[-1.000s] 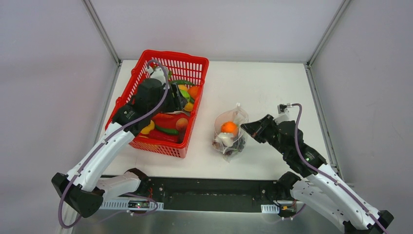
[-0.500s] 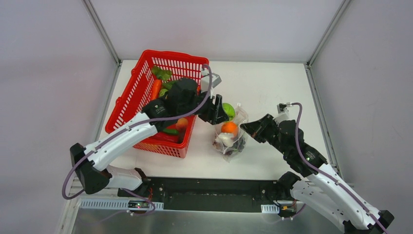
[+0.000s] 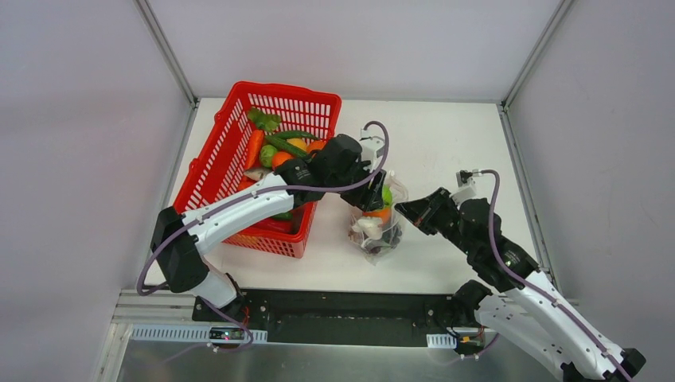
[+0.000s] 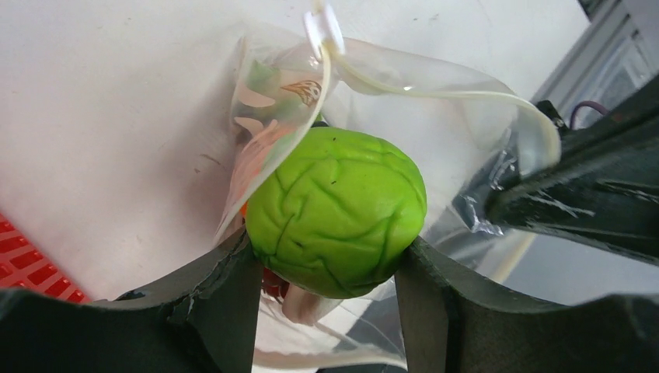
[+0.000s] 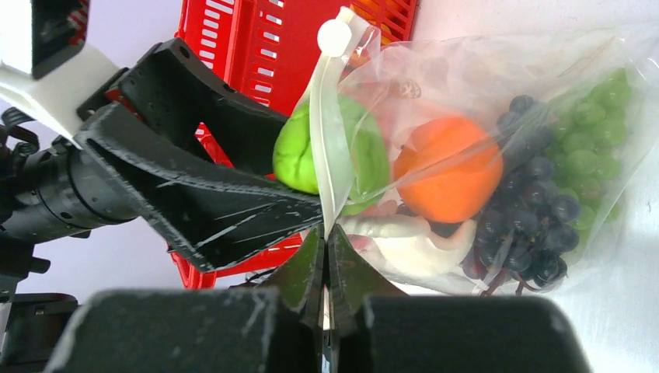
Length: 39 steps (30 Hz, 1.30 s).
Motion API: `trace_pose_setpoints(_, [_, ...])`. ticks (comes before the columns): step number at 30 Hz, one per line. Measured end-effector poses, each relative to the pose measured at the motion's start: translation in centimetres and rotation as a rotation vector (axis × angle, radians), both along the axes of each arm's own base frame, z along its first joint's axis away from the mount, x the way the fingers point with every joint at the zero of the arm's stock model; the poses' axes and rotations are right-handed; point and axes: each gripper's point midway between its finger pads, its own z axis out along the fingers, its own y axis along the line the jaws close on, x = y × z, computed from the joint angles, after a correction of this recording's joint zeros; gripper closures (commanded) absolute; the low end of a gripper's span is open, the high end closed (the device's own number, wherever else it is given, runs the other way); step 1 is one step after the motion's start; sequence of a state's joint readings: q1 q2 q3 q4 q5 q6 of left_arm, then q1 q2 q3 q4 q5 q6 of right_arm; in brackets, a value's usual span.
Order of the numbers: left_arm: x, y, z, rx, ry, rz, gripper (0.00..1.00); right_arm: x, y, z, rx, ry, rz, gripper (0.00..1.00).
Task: Place the food in the zip-top bag and seal the zipper
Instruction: Place the fake fruit in the zipper food storage bag.
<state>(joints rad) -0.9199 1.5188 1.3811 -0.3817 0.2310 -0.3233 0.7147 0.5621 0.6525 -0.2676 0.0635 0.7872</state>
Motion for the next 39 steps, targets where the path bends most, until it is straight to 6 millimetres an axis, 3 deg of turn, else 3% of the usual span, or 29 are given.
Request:
trace_pose_setpoints(3, [0.4, 0.0, -0.9, 0.046, -0.017, 0.025, 0.44, -0.2, -0.1, 0.1, 0.004, 0.001, -0.001, 1.00])
trace_pose_setpoints(13, [0.8, -0.5, -0.3, 0.050, -0.055, 0.027, 0.25, -0.2, -0.3, 0.0, 0.006, 0.010, -0.008, 1.00])
trace_pose_setpoints(22, [0.4, -0.8, 0.5, 0.031, -0.050, 0.000, 0.34, -0.2, -0.5, 0.2, 0.012, 0.004, -0.020, 1.00])
trace_pose_setpoints(27, [0.2, -0.5, 1.5, 0.014, -0.067, -0.002, 0.34, -0.1, -0.7, 0.1, 0.012, 0.005, -0.035, 1.00])
trace_pose_setpoints(34, [0.6, 2.4, 4.1, 0.030, -0.147, 0.082, 0.33, 0.1, -0.9, 0.0, 0.007, 0.008, -0.050, 1.00])
trace_pose_setpoints(39, [1.2, 4.8, 3.8, 0.118, -0.157, 0.176, 0.36, 0.3, -1.2, -0.1, -0.001, 0.008, -0.068, 0.99])
